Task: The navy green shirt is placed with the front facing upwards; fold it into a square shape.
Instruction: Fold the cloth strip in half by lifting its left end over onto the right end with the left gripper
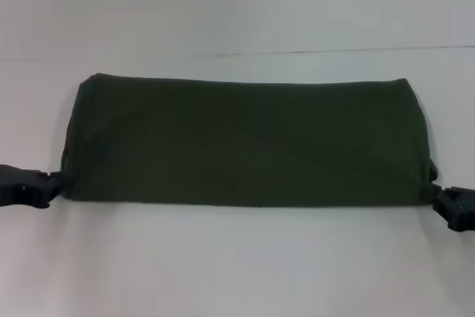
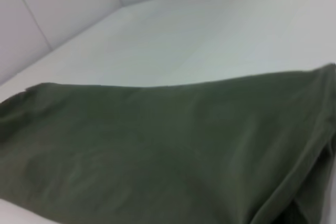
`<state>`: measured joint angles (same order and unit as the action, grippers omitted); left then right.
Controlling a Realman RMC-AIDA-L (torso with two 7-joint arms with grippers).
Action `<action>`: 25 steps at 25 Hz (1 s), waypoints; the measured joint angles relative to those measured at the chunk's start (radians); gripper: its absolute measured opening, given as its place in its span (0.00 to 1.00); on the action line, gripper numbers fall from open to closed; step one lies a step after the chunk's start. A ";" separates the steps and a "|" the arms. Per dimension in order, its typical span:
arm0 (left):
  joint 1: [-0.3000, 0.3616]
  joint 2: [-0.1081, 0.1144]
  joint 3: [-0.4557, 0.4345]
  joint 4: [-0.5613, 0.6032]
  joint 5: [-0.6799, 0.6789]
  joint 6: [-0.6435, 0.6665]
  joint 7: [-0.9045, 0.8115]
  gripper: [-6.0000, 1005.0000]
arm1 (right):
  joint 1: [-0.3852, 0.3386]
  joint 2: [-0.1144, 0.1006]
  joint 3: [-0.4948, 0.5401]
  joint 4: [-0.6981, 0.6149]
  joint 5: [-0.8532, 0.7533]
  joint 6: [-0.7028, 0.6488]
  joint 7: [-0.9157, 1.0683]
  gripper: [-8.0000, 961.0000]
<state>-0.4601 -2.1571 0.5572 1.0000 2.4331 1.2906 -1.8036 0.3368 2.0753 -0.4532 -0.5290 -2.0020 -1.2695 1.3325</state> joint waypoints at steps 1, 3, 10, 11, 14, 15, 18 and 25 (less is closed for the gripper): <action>0.010 -0.003 -0.013 0.015 -0.018 0.029 0.014 0.05 | -0.007 0.000 0.010 0.000 0.000 -0.018 -0.014 0.04; 0.020 -0.004 -0.033 0.030 -0.035 0.069 0.024 0.05 | -0.021 -0.001 0.027 0.000 0.000 -0.050 -0.034 0.04; 0.072 -0.010 -0.094 0.062 -0.044 0.188 0.055 0.05 | -0.080 -0.001 0.049 0.000 -0.002 -0.103 -0.080 0.04; 0.078 -0.011 -0.100 0.063 -0.044 0.201 0.063 0.05 | -0.090 -0.001 0.050 0.000 -0.002 -0.108 -0.089 0.04; 0.107 -0.013 -0.129 0.069 -0.044 0.254 0.092 0.05 | -0.115 0.002 0.050 0.000 -0.006 -0.126 -0.116 0.04; 0.115 -0.014 -0.143 0.070 -0.044 0.268 0.104 0.05 | -0.122 0.003 0.050 0.001 -0.007 -0.132 -0.128 0.04; 0.133 -0.014 -0.208 0.072 -0.045 0.330 0.157 0.05 | -0.140 0.006 0.050 0.005 -0.008 -0.141 -0.149 0.04; 0.167 -0.011 -0.327 0.071 -0.039 0.364 0.227 0.05 | -0.135 0.006 0.041 0.005 -0.008 -0.150 -0.154 0.04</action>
<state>-0.2931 -2.1676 0.2297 1.0711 2.3943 1.6542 -1.5769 0.2016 2.0813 -0.4125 -0.5238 -2.0097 -1.4192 1.1781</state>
